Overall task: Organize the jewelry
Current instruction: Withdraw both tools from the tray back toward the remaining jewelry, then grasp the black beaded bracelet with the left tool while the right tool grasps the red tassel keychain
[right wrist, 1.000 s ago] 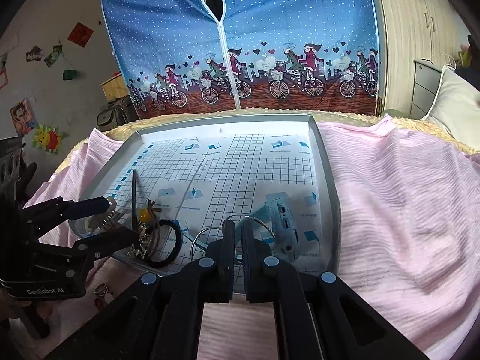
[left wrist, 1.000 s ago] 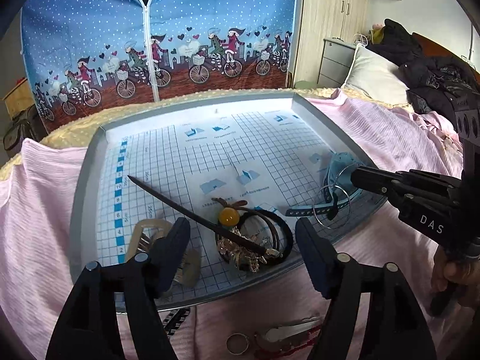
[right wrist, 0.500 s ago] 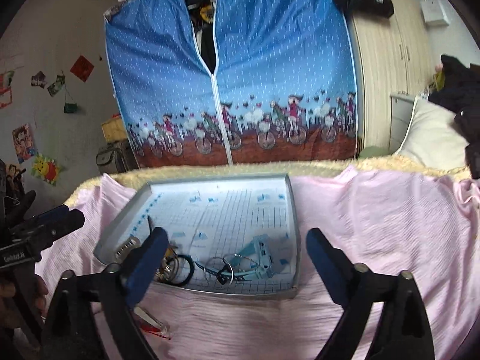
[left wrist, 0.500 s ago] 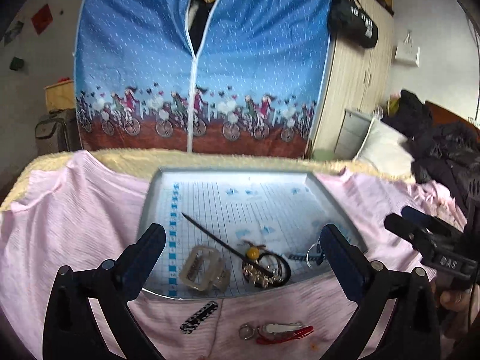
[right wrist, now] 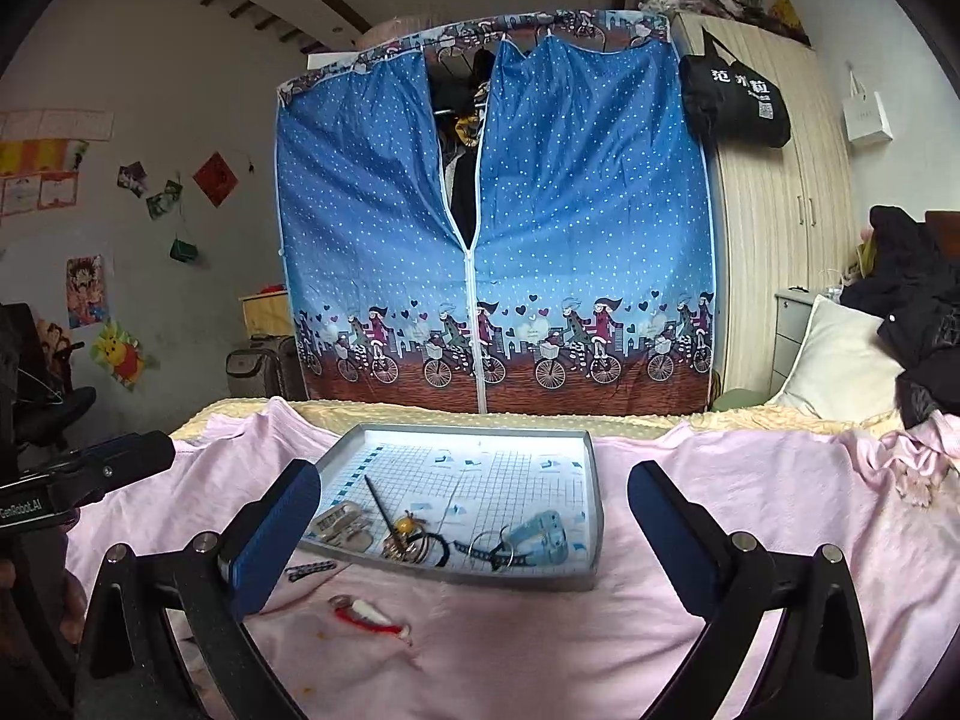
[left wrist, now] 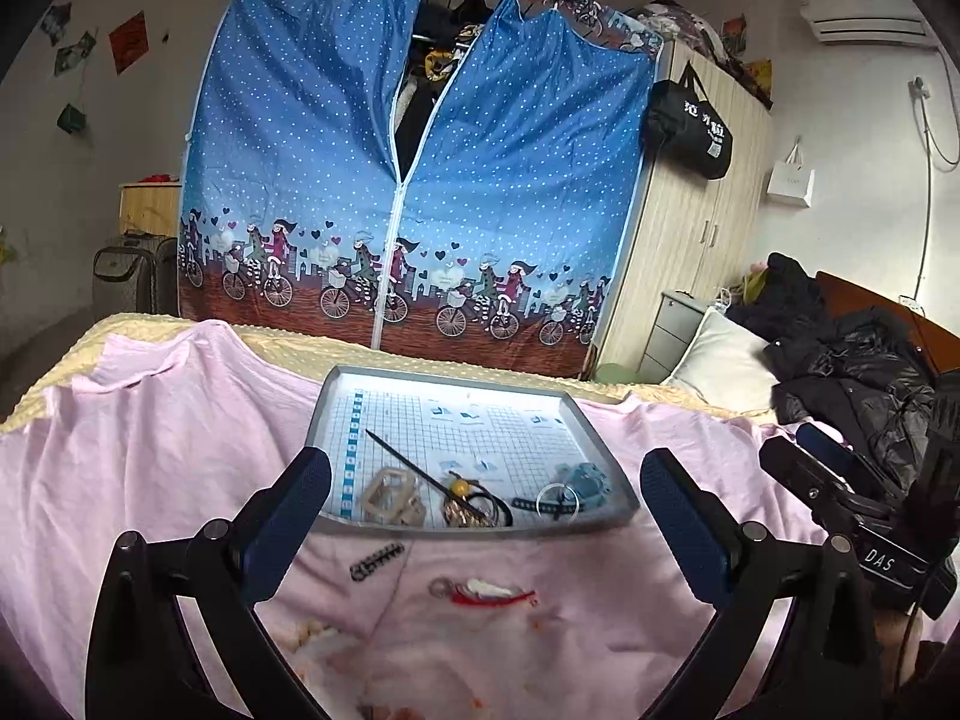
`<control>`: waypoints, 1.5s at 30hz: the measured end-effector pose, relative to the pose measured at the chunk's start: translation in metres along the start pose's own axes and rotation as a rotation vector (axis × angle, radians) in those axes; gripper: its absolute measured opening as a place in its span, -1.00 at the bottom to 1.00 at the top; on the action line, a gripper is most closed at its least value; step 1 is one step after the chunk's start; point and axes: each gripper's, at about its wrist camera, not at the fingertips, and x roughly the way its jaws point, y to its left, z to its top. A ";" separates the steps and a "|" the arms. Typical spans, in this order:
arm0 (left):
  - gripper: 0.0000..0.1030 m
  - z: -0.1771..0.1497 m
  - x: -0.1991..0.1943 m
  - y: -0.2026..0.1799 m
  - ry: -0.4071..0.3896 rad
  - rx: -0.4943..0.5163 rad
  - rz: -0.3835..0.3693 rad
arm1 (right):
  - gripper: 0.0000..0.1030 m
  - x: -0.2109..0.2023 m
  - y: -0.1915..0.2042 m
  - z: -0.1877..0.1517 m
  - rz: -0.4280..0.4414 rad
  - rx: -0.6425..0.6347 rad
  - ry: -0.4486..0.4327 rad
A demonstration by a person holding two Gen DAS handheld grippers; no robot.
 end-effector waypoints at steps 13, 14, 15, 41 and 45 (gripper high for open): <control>0.97 -0.063 -0.048 -0.012 0.142 0.069 0.282 | 1.00 -0.043 0.021 -0.044 0.003 0.038 0.129; 0.97 -0.067 -0.048 -0.009 0.158 0.058 0.302 | 1.00 -0.043 0.021 -0.047 0.003 0.039 0.145; 0.97 -0.069 -0.047 -0.005 0.174 0.041 0.311 | 1.00 -0.041 0.022 -0.050 0.006 0.042 0.167; 0.96 -0.067 0.103 0.066 0.762 0.074 0.142 | 0.83 0.105 0.022 -0.091 0.200 -0.040 0.592; 0.93 -0.066 0.131 0.084 0.740 0.038 0.117 | 0.45 0.131 0.027 -0.102 0.217 -0.118 0.618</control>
